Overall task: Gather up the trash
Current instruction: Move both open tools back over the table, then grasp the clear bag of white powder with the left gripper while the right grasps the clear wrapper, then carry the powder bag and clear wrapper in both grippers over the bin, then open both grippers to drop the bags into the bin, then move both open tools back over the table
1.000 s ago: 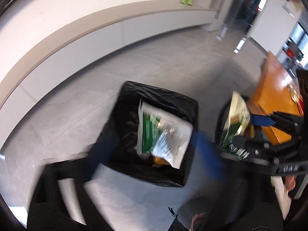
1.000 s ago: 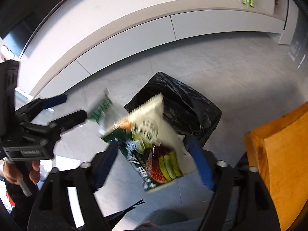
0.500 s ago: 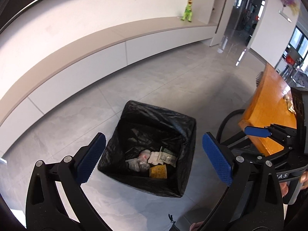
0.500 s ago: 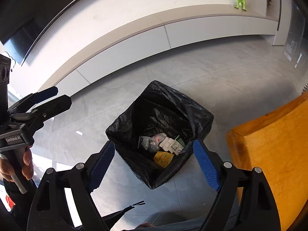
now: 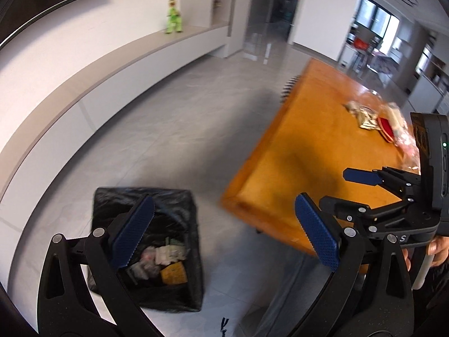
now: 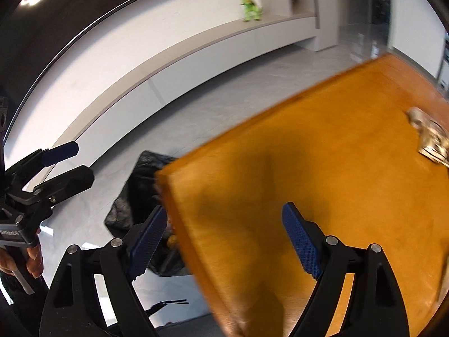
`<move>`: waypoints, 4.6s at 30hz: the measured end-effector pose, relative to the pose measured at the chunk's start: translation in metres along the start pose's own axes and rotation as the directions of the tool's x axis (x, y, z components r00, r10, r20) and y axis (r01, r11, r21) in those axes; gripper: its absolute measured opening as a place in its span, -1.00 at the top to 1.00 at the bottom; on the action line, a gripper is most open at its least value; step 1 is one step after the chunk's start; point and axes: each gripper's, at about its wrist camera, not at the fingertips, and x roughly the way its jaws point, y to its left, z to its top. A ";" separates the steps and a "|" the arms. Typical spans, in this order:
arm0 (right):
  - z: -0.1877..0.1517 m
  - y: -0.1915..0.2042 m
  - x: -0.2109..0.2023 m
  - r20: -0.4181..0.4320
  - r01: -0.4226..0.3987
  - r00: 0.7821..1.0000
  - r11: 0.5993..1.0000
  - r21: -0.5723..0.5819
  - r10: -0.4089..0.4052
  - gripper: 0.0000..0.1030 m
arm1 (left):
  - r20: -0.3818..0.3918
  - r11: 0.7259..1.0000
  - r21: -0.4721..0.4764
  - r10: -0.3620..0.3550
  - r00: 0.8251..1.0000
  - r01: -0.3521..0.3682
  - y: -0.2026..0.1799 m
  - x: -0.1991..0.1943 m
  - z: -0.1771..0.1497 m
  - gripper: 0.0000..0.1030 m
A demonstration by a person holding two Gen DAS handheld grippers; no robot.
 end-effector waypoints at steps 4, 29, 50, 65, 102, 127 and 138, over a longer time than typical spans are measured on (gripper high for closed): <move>-0.012 -0.060 -0.015 0.015 0.092 0.995 0.992 0.091 -0.094 -0.63 | -0.012 0.993 0.091 -0.074 0.997 0.075 -0.052 0.027 0.021 -0.88; 0.006 -0.302 -0.113 0.026 0.351 0.921 0.856 0.380 -0.389 -0.63 | -0.163 0.918 0.330 -0.176 0.971 0.222 -0.277 0.165 0.127 -0.88; 0.025 -0.355 -0.077 -0.067 0.438 0.893 0.823 0.362 -0.445 0.15 | -0.266 0.911 0.323 -0.172 0.949 0.256 -0.343 0.257 0.139 -0.73; 0.023 -0.320 -0.124 0.018 0.412 0.890 0.822 0.394 -0.455 0.52 | -0.205 0.877 0.378 -0.233 0.951 0.297 -0.327 0.188 0.124 0.06; -0.025 0.055 -0.002 -0.011 -0.007 1.000 1.000 -0.026 0.007 0.51 | -0.032 0.996 -0.066 0.064 0.997 -0.066 0.049 0.022 -0.069 0.03; 0.009 0.228 0.147 -0.266 -0.149 0.960 0.966 -0.212 0.090 -0.45 | -0.129 0.851 -0.423 0.283 0.951 -0.310 0.192 -0.024 -0.135 -0.88; 0.006 0.174 0.077 -0.131 -0.116 0.987 0.980 -0.161 0.095 -0.45 | -0.043 0.887 -0.309 0.347 0.937 -0.343 0.156 -0.037 -0.108 -0.88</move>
